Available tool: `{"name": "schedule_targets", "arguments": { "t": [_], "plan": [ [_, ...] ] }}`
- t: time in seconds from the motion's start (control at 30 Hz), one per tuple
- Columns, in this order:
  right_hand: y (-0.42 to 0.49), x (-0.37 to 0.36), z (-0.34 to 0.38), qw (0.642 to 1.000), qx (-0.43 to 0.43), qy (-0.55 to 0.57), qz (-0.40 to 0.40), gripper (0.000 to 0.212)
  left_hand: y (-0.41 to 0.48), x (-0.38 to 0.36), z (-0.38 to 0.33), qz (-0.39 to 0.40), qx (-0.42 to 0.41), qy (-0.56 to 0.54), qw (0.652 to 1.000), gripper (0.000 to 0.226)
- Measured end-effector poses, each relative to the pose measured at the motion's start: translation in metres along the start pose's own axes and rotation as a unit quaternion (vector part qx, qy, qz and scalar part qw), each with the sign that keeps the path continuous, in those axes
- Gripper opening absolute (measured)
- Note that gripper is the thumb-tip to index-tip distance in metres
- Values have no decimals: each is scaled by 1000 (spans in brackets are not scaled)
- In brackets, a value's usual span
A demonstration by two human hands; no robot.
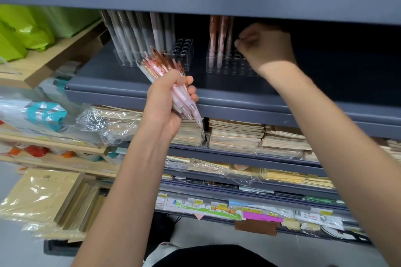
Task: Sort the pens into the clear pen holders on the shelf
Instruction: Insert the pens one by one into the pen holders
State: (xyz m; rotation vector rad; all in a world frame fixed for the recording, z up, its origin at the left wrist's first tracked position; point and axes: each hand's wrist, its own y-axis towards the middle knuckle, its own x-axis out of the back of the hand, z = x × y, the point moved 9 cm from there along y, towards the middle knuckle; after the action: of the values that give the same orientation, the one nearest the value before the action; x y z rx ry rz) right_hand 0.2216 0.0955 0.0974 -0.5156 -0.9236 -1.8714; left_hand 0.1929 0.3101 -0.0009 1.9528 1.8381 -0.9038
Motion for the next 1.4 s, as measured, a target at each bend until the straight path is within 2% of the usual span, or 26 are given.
{"name": "schedule_targets", "arguments": {
  "t": [0.07,0.1,0.2,0.3,0.4,0.57,0.67,0.73,0.83,0.93,1.1,1.2,1.3,1.4],
  "plan": [
    [-38,5,-3,995,-23,95,-12,8,-1,1,-1,-9,-10,-30,999,35],
    [-60,0,-3,990,-37,138,8,12,-2,2,-2,-17,-15,-47,999,28],
    [-120,-32,2,964,-78,215,139,18,-3,1,-1,-29,-29,-59,997,12],
    [-151,-65,12,916,-117,298,241,8,-4,-2,0,-27,-32,-56,998,10],
    [-153,-73,16,902,-131,340,231,8,-4,-2,1,-35,-33,-39,998,15],
    [-148,-70,19,901,-112,336,251,8,-3,1,-3,-26,-44,-23,998,12],
    [-147,-62,16,877,-119,392,252,11,0,5,-11,-32,-47,-69,996,15],
    [-142,-54,13,864,-126,431,227,12,3,12,-13,-59,-42,-90,993,10],
    [-126,-40,2,875,-139,437,152,12,5,12,-14,-68,-37,-36,996,10],
    [-106,-23,-8,903,-134,399,83,16,6,12,-12,-67,-32,-6,997,14],
    [-71,6,-22,943,-90,320,-33,3,6,14,-14,-42,-33,-13,998,11],
    [-53,10,-24,948,-81,303,-54,13,5,15,-12,-40,-30,-6,999,11],
    [-35,3,-23,972,-92,212,-39,22,4,17,-12,-41,-32,3,999,13],
    [-22,-4,-24,977,-117,174,-35,21,3,18,-12,-37,-34,7,999,12]
  ]
}}
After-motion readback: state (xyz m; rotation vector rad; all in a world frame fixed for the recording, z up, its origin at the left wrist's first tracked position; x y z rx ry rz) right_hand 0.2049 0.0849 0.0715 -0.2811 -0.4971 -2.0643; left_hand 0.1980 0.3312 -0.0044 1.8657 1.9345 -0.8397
